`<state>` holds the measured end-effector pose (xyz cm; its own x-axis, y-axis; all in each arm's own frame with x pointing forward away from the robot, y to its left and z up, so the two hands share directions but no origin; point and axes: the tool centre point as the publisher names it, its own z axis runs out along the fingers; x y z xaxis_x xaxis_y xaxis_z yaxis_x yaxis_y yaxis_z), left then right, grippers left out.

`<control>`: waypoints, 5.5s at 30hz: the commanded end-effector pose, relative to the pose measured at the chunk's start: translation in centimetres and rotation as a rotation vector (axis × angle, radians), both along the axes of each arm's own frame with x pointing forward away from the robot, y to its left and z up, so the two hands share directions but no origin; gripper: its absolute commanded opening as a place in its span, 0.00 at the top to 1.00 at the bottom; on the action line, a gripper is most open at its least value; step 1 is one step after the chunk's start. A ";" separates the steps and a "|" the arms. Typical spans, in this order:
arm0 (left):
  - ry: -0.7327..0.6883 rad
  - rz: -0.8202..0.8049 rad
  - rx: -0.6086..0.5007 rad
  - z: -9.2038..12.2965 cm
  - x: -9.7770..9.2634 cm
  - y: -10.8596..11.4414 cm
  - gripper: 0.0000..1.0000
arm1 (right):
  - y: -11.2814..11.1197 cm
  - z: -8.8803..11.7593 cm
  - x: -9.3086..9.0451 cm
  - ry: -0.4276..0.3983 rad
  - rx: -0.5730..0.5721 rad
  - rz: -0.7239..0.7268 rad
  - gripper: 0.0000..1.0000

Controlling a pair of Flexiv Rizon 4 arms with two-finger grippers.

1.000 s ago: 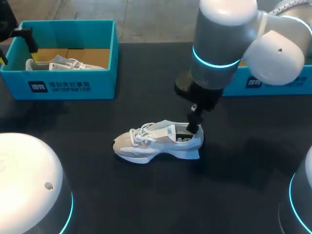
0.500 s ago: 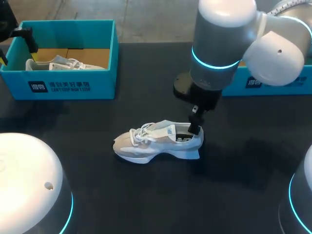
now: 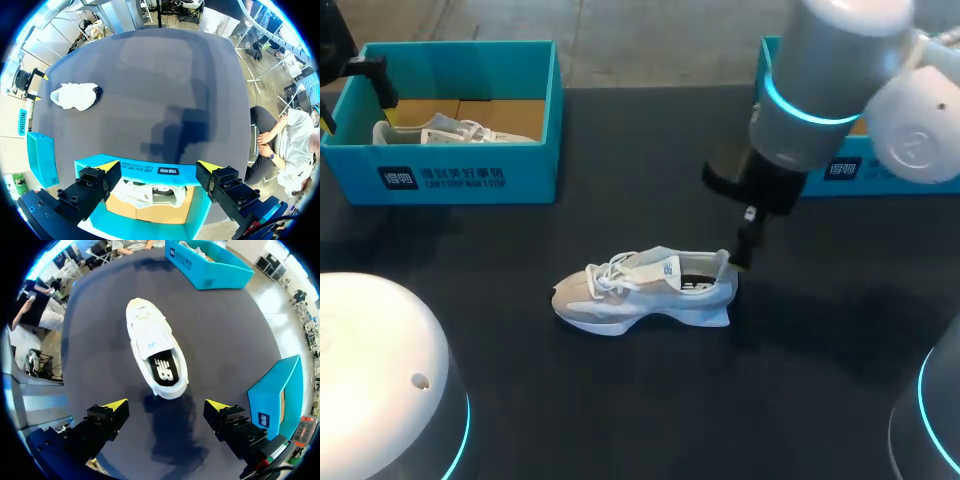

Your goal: Take the shoe out of the shoebox, open the shoe tongue, remove and reinsert the insole, then place the shoe into the shoebox

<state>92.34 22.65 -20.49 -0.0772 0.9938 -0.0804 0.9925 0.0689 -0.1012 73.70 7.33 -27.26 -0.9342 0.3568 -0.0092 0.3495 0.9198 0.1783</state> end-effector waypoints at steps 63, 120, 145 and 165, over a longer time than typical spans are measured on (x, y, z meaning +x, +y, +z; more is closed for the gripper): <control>-0.002 0.000 0.001 0.0 -0.1 0.0 0.00 | -9.7 -9.2 -0.4 -0.213 0.676 0.227 0.00; -0.002 0.000 0.001 0.0 -0.1 0.0 0.00 | -7.2 -10.2 -0.4 -0.215 0.647 0.188 0.00; -0.002 0.000 0.001 0.0 -0.1 0.0 0.00 | -0.1 -11.2 1.3 -0.187 0.642 0.183 0.00; -0.002 0.000 0.001 0.0 -0.1 0.0 0.00 | 3.3 -13.5 1.3 -0.177 0.679 0.151 0.00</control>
